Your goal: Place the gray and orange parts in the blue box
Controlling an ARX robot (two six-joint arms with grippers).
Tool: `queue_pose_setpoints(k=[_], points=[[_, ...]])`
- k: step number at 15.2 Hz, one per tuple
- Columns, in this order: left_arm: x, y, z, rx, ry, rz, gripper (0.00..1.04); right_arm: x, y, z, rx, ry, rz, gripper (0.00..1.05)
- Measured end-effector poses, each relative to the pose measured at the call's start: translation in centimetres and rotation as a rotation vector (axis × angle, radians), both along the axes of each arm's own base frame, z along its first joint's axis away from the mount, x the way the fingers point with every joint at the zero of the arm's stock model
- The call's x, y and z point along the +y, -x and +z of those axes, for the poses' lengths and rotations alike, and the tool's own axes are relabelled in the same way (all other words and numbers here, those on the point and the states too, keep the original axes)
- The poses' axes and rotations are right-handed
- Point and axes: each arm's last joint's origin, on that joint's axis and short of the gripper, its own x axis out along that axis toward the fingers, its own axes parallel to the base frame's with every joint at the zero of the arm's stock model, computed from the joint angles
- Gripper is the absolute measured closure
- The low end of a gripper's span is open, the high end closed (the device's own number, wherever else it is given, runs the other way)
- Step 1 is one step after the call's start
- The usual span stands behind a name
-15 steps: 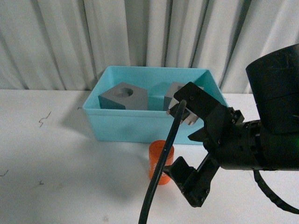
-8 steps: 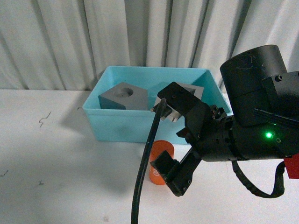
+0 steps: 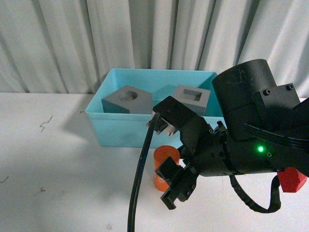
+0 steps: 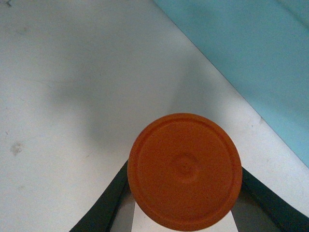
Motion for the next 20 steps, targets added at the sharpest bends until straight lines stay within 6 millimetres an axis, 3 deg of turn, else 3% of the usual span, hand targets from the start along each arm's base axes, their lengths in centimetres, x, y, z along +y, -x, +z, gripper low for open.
queue_pose_setpoints(k=[3, 5, 8, 9, 10, 13, 15, 16, 19, 20], points=[[0.0, 0.0, 0.0, 0.000, 0.000, 0.000, 0.07, -0.1, 0.1, 0.3, -0.010, -0.005, -0.014, 0.58], [0.0, 0.0, 0.0, 0.000, 0.000, 0.000, 0.07, -0.6, 1.1, 2.2, -0.056, -0.065, -0.037, 0.58], [0.0, 0.0, 0.0, 0.000, 0.000, 0.000, 0.07, -2.3, 2.2, 10.8, -0.260, -0.278, -0.141, 0.58], [0.0, 0.0, 0.0, 0.000, 0.000, 0.000, 0.07, -3.3, 1.9, 13.1, -0.335, -0.315, -0.203, 0.58], [0.0, 0.0, 0.0, 0.000, 0.000, 0.000, 0.07, -3.9, 1.0, 14.1, -0.381, -0.330, -0.271, 0.58], [0.0, 0.0, 0.0, 0.000, 0.000, 0.000, 0.07, -4.0, -2.6, 10.6, -0.324, -0.257, -0.410, 0.58], [0.0, 0.0, 0.0, 0.000, 0.000, 0.000, 0.07, -2.5, -5.0, 10.8, -0.339, -0.268, -0.418, 0.58], [0.0, 0.0, 0.0, 0.000, 0.000, 0.000, 0.07, -0.8, -7.2, 11.5, -0.359, -0.284, -0.431, 0.58], [0.0, 0.0, 0.0, 0.000, 0.000, 0.000, 0.07, 1.7, -8.3, 7.9, -0.234, -0.257, -0.441, 0.58], [0.0, 0.0, 0.0, 0.000, 0.000, 0.000, 0.07, 2.1, -8.4, 7.6, -0.223, -0.254, -0.439, 0.58]])
